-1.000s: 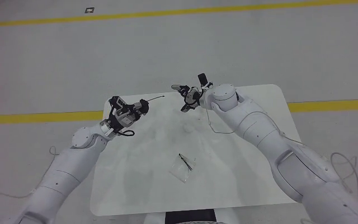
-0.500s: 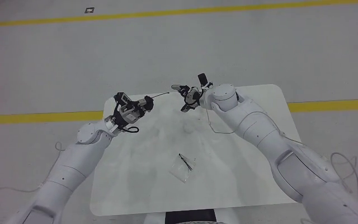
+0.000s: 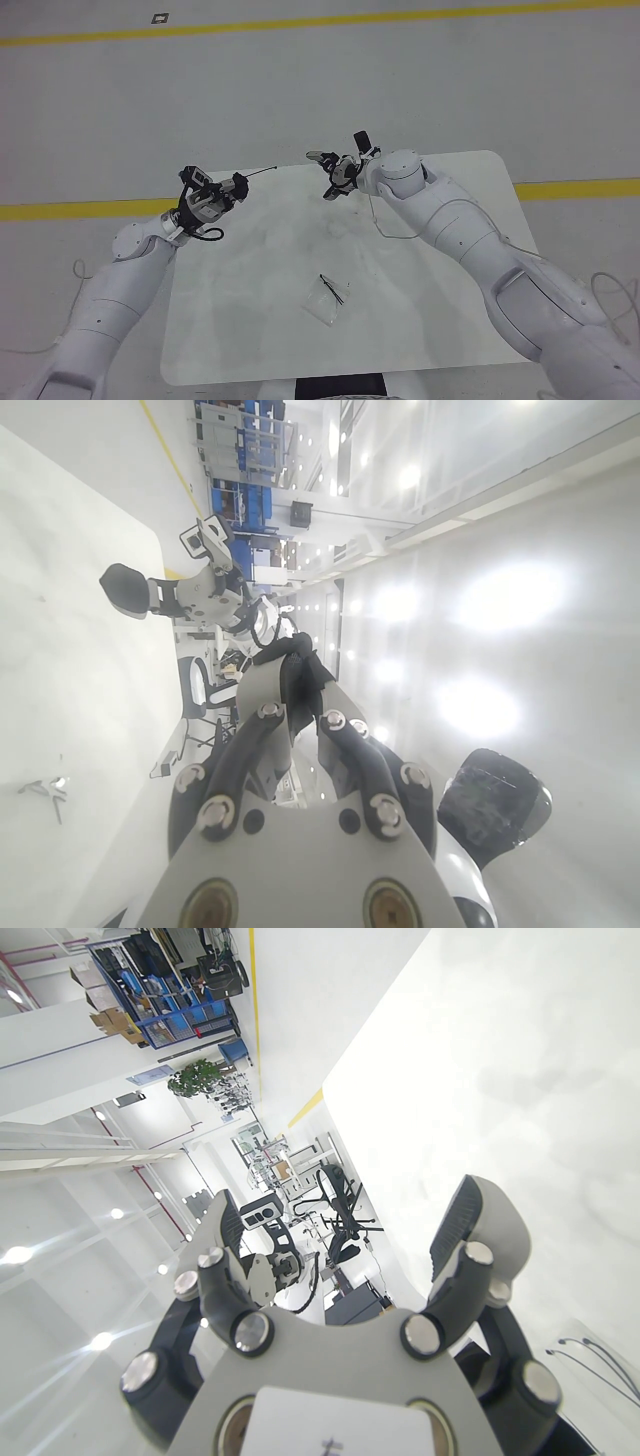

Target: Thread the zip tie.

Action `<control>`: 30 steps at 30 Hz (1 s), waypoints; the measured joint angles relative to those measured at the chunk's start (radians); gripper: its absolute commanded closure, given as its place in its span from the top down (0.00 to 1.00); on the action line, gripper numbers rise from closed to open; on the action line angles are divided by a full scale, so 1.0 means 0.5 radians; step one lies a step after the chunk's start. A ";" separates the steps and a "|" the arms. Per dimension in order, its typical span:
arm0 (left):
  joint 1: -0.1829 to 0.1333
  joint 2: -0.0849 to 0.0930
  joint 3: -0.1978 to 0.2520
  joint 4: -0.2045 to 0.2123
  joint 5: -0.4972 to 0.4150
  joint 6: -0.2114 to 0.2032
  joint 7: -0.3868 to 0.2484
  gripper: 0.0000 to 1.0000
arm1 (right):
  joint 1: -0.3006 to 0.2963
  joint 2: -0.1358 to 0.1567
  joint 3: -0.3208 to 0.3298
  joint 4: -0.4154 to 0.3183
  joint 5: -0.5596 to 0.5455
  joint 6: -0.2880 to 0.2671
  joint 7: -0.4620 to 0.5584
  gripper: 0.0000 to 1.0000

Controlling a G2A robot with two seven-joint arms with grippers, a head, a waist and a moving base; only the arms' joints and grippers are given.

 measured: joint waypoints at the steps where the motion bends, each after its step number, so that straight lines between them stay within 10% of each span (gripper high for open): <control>1: 0.000 0.000 0.001 0.000 0.000 0.000 0.002 0.00 | 0.000 0.000 0.000 0.000 0.000 0.000 0.000 1.00; 30: -0.001 0.000 0.002 -0.001 0.001 0.000 0.003 0.00 | -0.235 0.000 0.197 -0.193 0.102 -0.734 0.632 1.00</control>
